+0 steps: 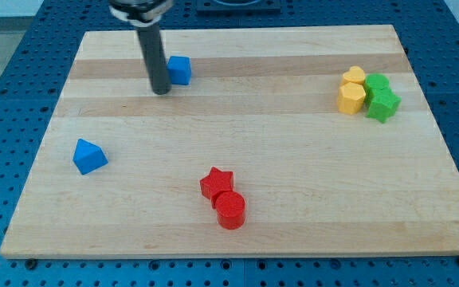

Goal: Slide the blue cube left to the yellow blocks

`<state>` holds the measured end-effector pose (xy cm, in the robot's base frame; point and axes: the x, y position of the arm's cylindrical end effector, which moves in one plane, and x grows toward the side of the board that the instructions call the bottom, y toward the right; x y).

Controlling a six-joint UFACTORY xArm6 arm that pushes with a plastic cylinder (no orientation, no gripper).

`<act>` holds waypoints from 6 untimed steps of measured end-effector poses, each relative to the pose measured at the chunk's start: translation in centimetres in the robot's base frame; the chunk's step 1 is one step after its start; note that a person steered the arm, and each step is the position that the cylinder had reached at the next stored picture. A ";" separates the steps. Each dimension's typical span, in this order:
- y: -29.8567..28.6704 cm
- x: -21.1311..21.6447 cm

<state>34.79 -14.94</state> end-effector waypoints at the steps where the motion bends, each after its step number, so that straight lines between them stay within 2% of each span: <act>1: -2.5 -1.5; 2: -2.3 -4.8; 3: 0.8 -5.4; 6: 17.5 0.3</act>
<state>35.13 2.54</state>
